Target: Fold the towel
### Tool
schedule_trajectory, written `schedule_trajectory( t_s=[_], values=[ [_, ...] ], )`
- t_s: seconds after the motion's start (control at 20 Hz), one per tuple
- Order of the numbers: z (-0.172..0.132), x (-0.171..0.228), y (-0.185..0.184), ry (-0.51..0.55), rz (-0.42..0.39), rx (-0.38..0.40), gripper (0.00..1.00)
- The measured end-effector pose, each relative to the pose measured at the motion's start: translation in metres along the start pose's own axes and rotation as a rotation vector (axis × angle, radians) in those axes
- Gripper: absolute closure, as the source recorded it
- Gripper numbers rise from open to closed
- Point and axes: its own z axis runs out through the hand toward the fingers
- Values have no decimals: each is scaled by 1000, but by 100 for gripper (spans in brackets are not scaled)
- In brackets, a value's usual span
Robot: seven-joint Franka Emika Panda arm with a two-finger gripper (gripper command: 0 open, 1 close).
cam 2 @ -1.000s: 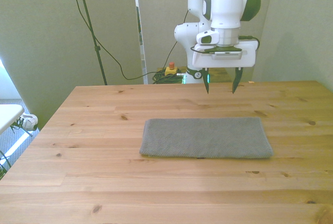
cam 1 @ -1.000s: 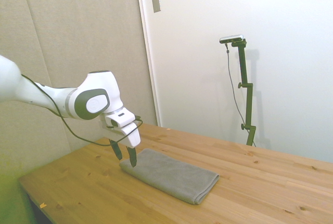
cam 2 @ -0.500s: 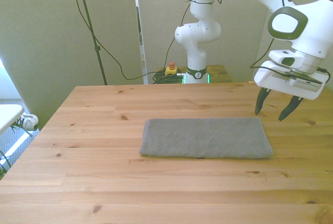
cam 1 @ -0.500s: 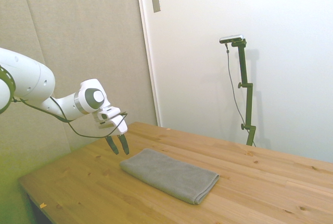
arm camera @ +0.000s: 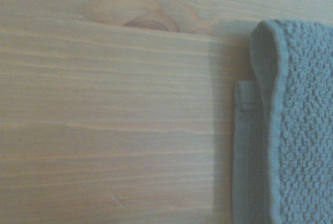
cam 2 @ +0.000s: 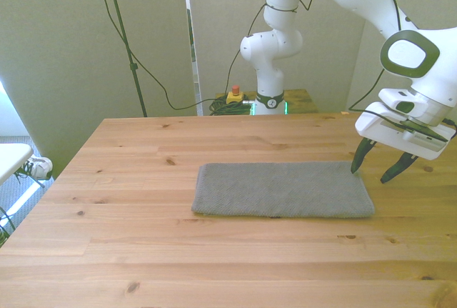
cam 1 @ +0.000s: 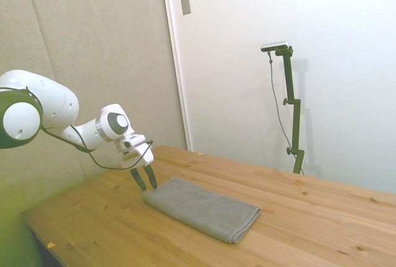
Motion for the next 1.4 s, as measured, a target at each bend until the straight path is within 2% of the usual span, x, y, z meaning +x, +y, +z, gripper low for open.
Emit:
schedule_trajectory(
  t_s=[0.4,0.45,1.4],
  values=[
    [20,17,10,121,25,-142,0],
    [22,19,9,133,26,-149,100],
    [28,21,1,139,22,-124,100]
  ],
)
